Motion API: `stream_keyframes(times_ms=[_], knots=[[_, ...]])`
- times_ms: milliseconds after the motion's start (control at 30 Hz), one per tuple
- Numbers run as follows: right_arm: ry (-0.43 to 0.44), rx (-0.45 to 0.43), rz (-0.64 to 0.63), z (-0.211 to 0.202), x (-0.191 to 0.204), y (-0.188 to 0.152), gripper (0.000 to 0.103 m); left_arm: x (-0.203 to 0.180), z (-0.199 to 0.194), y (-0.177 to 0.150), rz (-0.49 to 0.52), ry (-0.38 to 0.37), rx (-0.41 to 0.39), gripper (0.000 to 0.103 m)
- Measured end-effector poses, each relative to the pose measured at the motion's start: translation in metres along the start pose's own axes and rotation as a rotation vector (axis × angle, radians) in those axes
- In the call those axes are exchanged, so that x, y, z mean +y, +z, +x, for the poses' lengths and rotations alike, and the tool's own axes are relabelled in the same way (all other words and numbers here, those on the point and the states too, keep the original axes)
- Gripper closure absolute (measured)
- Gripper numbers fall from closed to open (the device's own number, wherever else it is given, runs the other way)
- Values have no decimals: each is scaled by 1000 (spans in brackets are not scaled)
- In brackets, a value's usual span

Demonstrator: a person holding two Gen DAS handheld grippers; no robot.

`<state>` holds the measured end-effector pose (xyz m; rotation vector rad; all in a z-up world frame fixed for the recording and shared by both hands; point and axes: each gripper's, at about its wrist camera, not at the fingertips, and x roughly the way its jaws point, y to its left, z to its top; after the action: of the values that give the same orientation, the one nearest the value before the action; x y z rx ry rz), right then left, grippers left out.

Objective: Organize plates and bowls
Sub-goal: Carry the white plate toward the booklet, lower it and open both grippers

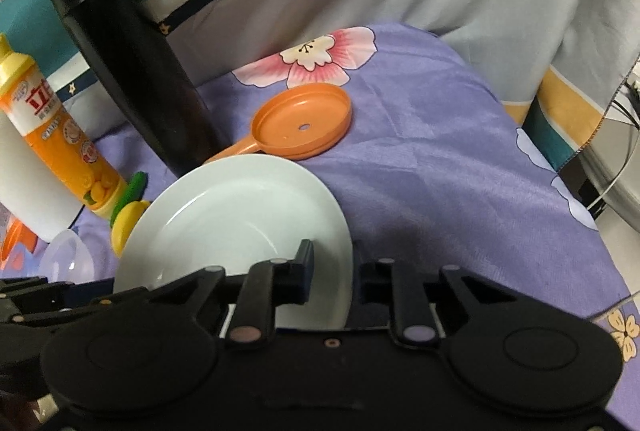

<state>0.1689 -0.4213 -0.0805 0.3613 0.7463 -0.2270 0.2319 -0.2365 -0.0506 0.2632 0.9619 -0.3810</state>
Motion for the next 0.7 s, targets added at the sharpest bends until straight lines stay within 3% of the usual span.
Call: stream_keyframes(times_ms=[300, 700], knots=[[41, -8, 15, -41, 16, -7, 83, 18, -43, -14, -50, 7, -4, 78], [125, 54, -60, -99, 92, -64, 83, 84, -122, -95, -146, 71, 6, 77]])
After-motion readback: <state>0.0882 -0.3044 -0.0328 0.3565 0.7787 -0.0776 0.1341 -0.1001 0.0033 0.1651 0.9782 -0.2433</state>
